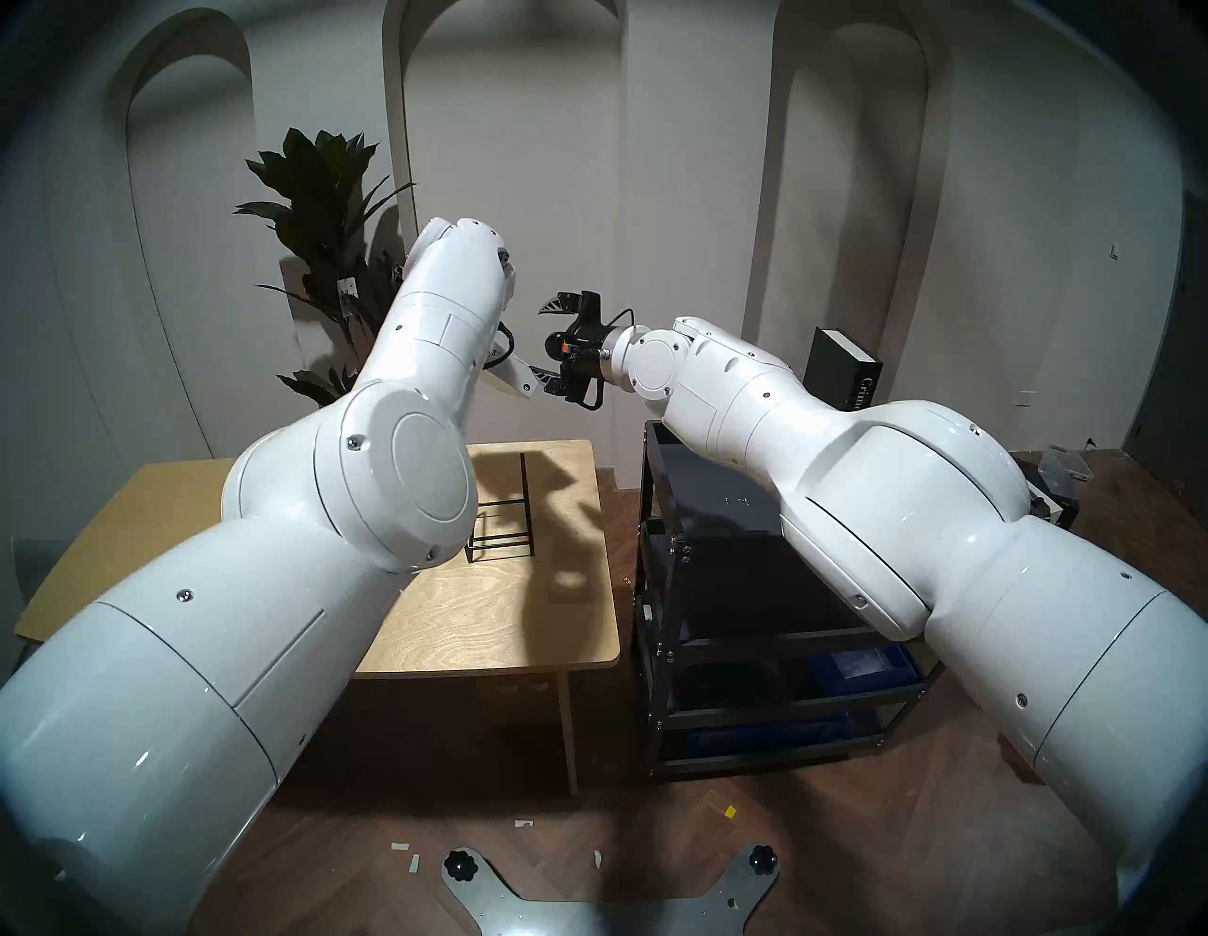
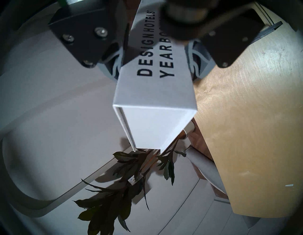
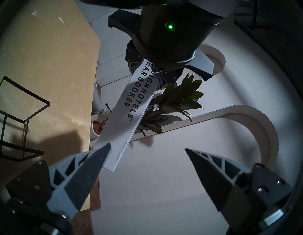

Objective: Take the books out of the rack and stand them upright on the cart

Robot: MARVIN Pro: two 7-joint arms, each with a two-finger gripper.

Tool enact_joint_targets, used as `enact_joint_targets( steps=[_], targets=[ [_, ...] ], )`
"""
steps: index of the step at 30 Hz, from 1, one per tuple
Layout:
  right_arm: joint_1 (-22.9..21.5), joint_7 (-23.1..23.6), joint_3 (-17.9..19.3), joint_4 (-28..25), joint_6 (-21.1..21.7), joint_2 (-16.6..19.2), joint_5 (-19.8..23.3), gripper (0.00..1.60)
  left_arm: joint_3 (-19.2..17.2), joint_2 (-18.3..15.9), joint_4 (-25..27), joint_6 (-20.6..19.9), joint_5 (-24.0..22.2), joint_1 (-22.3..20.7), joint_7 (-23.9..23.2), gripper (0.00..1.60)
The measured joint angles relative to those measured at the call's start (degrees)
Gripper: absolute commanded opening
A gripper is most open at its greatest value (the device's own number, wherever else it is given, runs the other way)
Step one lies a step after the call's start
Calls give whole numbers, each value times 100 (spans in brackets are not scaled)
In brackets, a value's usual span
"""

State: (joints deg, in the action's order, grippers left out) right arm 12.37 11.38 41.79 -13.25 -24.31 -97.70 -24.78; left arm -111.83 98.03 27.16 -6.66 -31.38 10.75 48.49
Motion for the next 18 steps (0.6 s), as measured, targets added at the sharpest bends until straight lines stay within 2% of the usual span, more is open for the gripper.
enact_joint_targets(
  steps=[18],
  targets=[
    [22,-153,42,163,273,-180,14,160,237,216,25,377,174,-27,372,0]
  ],
)
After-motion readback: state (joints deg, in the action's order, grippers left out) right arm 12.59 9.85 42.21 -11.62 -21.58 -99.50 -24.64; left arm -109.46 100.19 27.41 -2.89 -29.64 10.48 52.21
